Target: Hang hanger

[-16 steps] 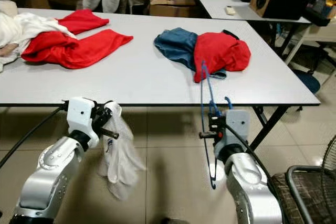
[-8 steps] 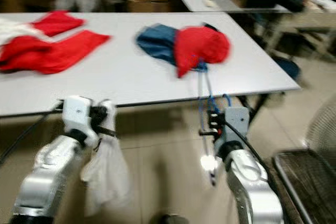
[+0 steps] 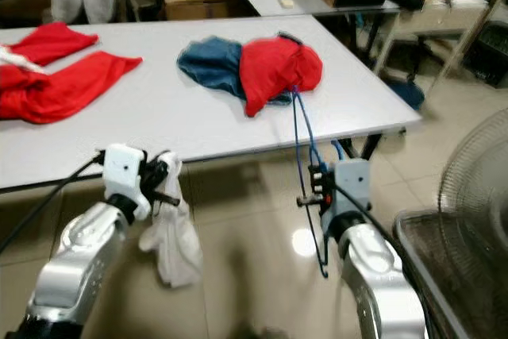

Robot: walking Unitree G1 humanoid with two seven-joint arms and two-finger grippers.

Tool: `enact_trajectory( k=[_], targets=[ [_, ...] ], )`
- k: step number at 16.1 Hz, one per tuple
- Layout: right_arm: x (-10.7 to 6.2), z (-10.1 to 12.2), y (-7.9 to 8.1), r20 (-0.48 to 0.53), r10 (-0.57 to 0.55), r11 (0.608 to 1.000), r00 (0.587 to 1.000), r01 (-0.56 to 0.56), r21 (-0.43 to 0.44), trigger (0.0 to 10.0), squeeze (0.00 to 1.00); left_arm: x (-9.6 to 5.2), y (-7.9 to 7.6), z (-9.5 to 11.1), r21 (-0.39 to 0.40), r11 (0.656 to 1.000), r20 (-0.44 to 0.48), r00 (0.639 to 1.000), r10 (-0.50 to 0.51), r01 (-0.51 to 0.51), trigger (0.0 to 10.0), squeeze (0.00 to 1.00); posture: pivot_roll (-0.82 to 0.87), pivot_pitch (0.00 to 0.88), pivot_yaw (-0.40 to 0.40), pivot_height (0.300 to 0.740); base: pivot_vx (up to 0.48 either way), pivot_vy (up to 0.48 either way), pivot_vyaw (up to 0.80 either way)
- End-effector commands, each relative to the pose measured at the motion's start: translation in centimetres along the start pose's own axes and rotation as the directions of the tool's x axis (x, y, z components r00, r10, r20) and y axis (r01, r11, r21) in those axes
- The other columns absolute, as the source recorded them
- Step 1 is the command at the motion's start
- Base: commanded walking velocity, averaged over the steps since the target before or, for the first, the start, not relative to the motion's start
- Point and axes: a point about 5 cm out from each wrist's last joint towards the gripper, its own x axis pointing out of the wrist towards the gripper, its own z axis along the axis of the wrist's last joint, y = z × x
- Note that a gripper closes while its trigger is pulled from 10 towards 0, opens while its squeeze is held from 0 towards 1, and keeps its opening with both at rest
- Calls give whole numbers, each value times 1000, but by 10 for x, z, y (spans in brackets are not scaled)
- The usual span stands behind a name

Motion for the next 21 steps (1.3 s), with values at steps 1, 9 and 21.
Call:
enact_trajectory(
  k=[1,9,21],
  targets=[
    [-1,2,-5,13,-13,999,1000,14,-39,10000,0,4,-6,5,-2,1000,26,1000,-18,18,10000,0,-181,0,-11,740,0,-285,0],
    [3,21,-5,34,183,975,983,-176,-136,10000,0,10,2,13,-50,997,88,994,66,-61,10000,0,-184,0,-28,740,0,0,0],
    [-7,34,-13,-43,393,891,919,-392,-228,10000,0,35,10,45,19,1000,137,990,-22,19,10000,0,-189,0,2,740,0,-177,0]
  ],
)
